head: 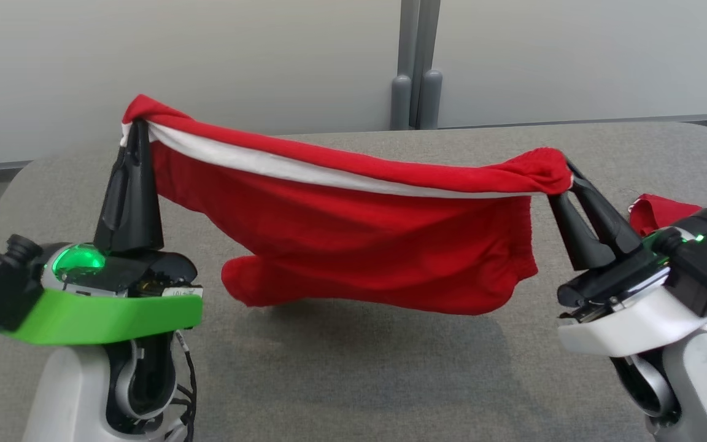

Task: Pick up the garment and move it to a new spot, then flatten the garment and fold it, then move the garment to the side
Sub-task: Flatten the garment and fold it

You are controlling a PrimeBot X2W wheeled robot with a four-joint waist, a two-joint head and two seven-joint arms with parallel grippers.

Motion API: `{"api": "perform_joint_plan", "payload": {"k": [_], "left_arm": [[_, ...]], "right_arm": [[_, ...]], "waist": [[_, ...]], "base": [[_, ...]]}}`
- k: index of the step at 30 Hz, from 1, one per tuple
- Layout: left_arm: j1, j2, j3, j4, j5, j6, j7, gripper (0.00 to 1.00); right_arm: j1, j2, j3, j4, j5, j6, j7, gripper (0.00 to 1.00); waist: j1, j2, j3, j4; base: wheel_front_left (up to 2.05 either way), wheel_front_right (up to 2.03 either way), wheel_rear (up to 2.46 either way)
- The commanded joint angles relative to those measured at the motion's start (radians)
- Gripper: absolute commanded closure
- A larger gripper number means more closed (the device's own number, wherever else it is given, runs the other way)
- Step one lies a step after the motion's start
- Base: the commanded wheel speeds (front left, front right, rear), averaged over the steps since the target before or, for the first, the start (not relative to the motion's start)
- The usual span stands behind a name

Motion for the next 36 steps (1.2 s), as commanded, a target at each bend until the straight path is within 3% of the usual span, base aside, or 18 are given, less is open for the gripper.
{"api": "perform_joint_plan", "payload": {"k": [1, 8, 13, 19, 23, 27, 31, 36], "left_arm": [[0.005, 0.012, 0.001, -0.026, 0.010, 0.007, 0.009, 1.00], [-0.049, 0.047, -0.008, -0.245, 0.023, 0.055, 0.119, 1.00], [-0.142, 0.070, 0.011, -0.183, -0.003, 0.068, 0.187, 1.00], [-0.382, 0.115, 0.030, 0.060, 0.007, 0.040, 0.217, 1.00], [-0.635, 0.147, 0.038, 0.227, 0.071, 0.028, 0.177, 1.00], [-0.804, 0.124, 0.039, 0.335, 0.092, 0.021, 0.107, 1.00], [-0.791, 0.098, 0.013, 0.395, 0.082, 0.006, 0.079, 1.00], [-0.607, 0.049, -0.034, 0.505, 0.060, -0.013, 0.025, 1.00]], "right_arm": [[0.015, -0.008, -0.010, -0.027, -0.005, 0.000, 0.011, 1.00], [0.047, -0.032, -0.087, -0.270, -0.011, 0.000, 0.143, 1.00], [-0.025, -0.010, -0.064, -0.275, 0.057, 0.000, 0.214, 1.00], [-0.341, -0.019, 0.027, -0.022, 0.121, 0.000, 0.251, 1.00], [-0.624, 0.014, 0.067, 0.230, 0.097, 0.000, 0.196, 1.00], [-0.807, 0.064, 0.059, 0.463, 0.045, 0.000, 0.126, 1.00], [-0.836, 0.094, 0.060, 0.611, 0.032, 0.000, 0.091, 1.00], [-0.761, 0.098, 0.100, 0.813, 0.093, 0.000, 0.077, 1.00]], "waist": [[0.0000, 0.0060, -0.010, -0.013], [0.0000, 0.0060, 0.012, -0.036], [0.0000, 0.0060, 0.098, -0.053], [0.0000, 0.0060, 0.226, -0.064], [0.0000, 0.0060, 0.280, -0.059], [0.0000, 0.0060, 0.311, -0.034], [0.0000, 0.0060, 0.326, -0.003], [0.0000, 0.0060, 0.354, 0.040]], "base": [[0.00, 0.00, 0.00], [0.00, 0.00, 0.00], [0.00, 0.00, 0.00], [0.00, 0.00, 0.00], [0.00, 0.00, 0.00], [0.00, 0.00, 0.00], [0.00, 0.00, 0.00], [0.00, 0.00, 0.00]]}}
